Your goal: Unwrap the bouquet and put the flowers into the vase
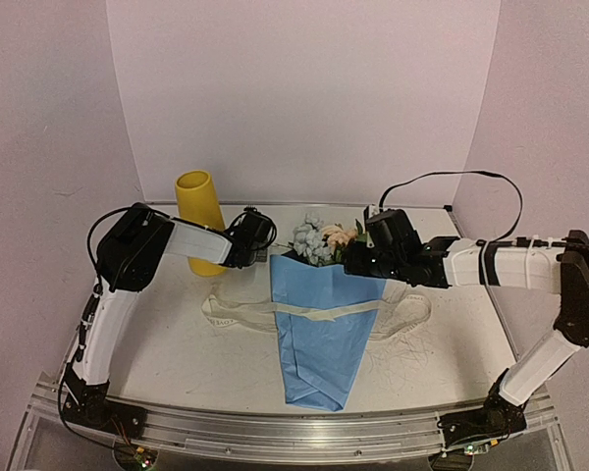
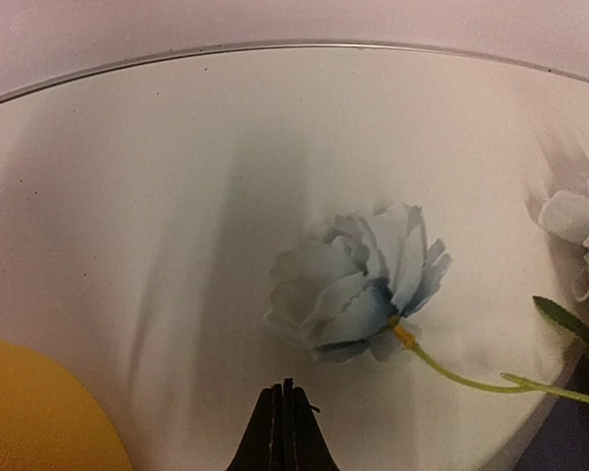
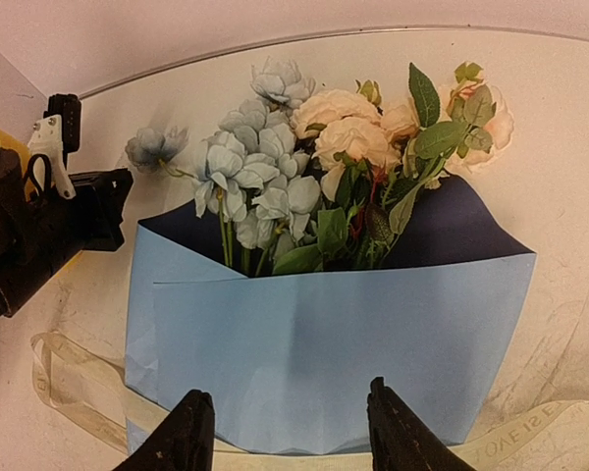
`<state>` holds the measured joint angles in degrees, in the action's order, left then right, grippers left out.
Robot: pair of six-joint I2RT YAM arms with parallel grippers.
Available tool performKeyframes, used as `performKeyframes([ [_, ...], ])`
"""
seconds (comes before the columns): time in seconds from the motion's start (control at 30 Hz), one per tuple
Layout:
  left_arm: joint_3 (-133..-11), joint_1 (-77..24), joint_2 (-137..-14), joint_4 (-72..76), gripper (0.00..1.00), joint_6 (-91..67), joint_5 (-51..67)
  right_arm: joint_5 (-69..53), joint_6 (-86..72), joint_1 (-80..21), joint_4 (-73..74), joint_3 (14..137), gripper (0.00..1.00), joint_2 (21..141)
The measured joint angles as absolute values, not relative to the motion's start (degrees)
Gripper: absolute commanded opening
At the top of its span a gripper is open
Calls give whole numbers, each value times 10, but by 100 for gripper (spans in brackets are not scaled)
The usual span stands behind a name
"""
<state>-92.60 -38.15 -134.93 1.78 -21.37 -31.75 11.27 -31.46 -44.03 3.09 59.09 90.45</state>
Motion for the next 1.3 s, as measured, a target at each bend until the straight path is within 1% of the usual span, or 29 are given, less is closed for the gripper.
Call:
performKeyframes([
  [0.27, -875, -371, -1320, 13, 0, -216, -315, 122, -322, -506, 51, 609, 54, 947],
  [0.4, -856, -364, -1304, 13, 0, -215, -315, 127, -338, -556, 62, 621, 57, 962],
  [0.43, -851, -363, -1300, 13, 0, -215, -314, 128, -342, -568, 65, 627, 59, 969],
  [0.5, -842, -358, -1290, 10, 0, -214, -310, 131, -350, -590, 74, 642, 69, 987],
  [0.53, -841, -357, -1289, 10, 0, -213, -309, 133, -350, -593, 76, 645, 76, 991],
  [0.57, -839, -355, -1286, 10, 0, -210, -299, 140, -358, -609, 87, 658, 79, 1007],
  [0.63, -839, -352, -1282, 9, 0, -202, -274, 149, -369, -628, 101, 672, 81, 1025],
  [0.7, -837, -351, -1273, 4, 1, -193, -234, 156, -377, -646, 117, 677, 80, 1035],
  [0.8, -821, -350, -1242, -5, 5, -189, -176, 158, -389, -665, 136, 677, 76, 1039],
  [0.83, -812, -350, -1217, -9, 6, -189, -149, 159, -395, -672, 143, 677, 76, 1040],
  [0.93, -798, -352, -1171, -11, 10, -190, -112, 165, -400, -684, 159, 686, 78, 1050],
  [1.07, -771, -356, -1099, -10, 14, -199, -44, 188, -416, -705, 199, 728, 78, 1098],
  [1.17, -736, -362, -1059, -11, 15, -212, 1, 200, -428, -719, 226, 738, 78, 1119],
  [1.3, -696, -380, -1030, -17, 16, -221, 23, 212, -440, -730, 256, 738, 76, 1122],
])
